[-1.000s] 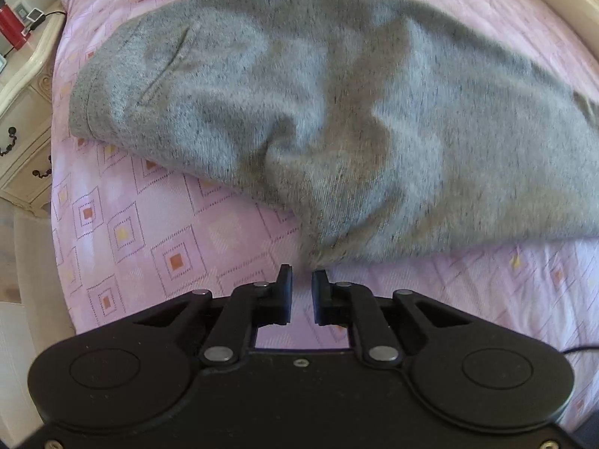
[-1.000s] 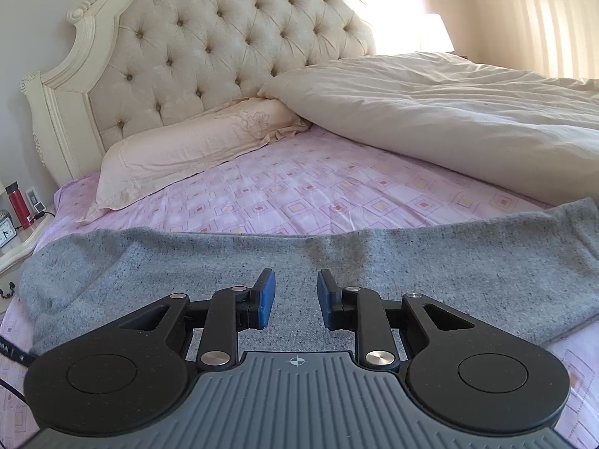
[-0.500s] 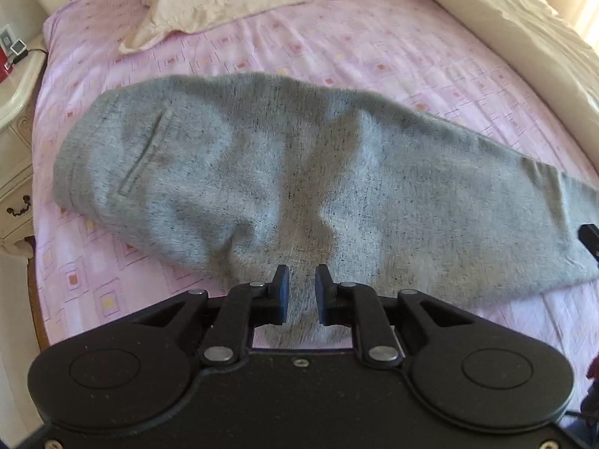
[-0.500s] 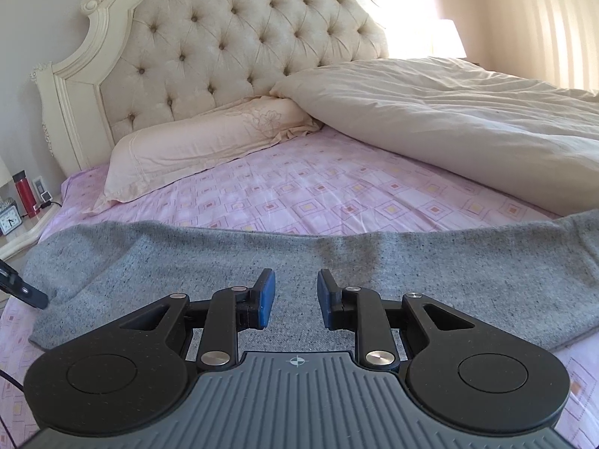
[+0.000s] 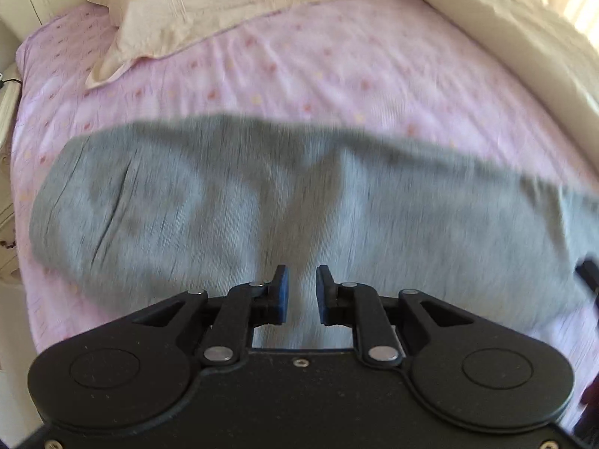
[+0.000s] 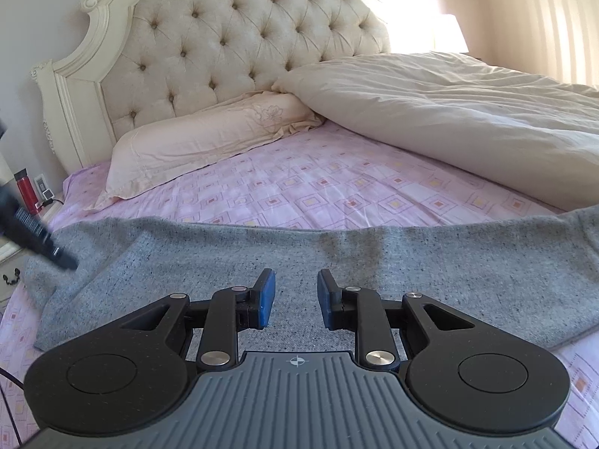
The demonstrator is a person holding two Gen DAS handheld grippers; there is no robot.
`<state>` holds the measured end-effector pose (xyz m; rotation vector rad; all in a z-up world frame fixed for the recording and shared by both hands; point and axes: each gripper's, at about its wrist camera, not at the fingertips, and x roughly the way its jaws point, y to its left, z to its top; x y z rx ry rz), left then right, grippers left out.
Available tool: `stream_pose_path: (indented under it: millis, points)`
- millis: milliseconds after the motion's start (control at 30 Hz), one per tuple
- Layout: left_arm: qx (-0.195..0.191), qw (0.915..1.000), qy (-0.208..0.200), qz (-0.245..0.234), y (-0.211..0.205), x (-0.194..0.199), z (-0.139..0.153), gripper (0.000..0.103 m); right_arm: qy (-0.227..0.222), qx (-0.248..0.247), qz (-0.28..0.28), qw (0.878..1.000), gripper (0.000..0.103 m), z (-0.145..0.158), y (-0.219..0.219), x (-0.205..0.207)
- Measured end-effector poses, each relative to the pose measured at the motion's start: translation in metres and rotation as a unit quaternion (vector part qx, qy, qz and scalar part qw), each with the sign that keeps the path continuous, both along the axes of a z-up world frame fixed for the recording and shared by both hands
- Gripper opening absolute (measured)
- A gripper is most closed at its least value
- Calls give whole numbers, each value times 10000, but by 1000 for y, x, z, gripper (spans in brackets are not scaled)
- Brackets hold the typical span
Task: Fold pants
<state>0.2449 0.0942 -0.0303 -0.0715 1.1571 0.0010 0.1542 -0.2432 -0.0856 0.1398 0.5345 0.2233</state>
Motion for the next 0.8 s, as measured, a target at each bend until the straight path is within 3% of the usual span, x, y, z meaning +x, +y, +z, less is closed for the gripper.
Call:
stream_pose_path:
  millis: [133,267,400,467,600,800]
  points:
    - [-242,9994,-69,227,4,49,-3,24,35,36,0,10000,24,-2,0,1]
    - [-472,9972,-13,588,17,89,-25,24,148,65,26,9999,24,-8,-1,7]
    - [-327,9954,268,864,28,118,-59,24,224,82,83,9997,24,-13,0,12]
    - [-235,9965,185,780,25,122,-65,23,253,99,93,9996,24,-15,1,13]
    - [65,9990,34,449,13,114,-49,23,243,189,93,9995,24,-13,1,12]
    - [-267,9989,-257,-289,-29,86,-25,24,201,180,92,9996,24,-11,1,9]
